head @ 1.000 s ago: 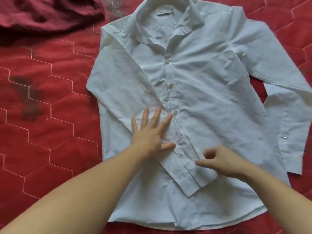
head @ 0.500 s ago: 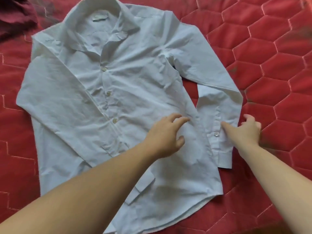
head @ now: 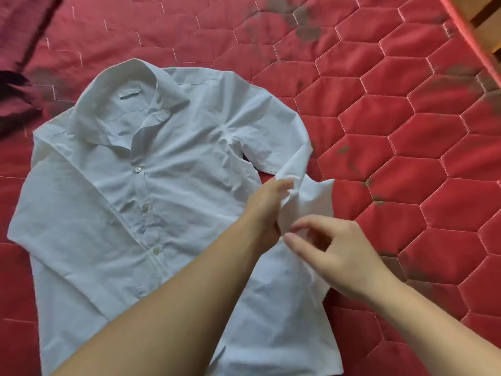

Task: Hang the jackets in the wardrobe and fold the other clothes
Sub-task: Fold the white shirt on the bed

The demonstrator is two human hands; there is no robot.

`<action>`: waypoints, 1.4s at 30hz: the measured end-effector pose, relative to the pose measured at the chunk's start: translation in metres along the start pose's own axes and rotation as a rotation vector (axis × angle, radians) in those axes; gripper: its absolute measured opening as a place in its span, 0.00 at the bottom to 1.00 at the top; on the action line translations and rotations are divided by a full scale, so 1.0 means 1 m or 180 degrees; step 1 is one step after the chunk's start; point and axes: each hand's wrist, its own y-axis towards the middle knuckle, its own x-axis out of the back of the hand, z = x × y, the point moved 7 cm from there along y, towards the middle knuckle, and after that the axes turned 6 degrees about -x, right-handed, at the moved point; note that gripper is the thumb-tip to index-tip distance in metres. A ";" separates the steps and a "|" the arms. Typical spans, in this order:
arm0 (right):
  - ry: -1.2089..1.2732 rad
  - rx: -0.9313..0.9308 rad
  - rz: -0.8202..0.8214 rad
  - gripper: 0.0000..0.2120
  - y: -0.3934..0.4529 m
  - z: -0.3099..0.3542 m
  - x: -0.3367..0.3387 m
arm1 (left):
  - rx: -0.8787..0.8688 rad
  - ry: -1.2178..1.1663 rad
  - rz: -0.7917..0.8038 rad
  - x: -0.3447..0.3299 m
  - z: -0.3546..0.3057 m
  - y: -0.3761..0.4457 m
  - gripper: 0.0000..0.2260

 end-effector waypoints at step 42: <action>0.2854 -0.2459 0.0081 0.08 0.096 0.029 -0.183 | -0.1067 0.2141 -0.1561 0.232 -0.047 -0.070 0.32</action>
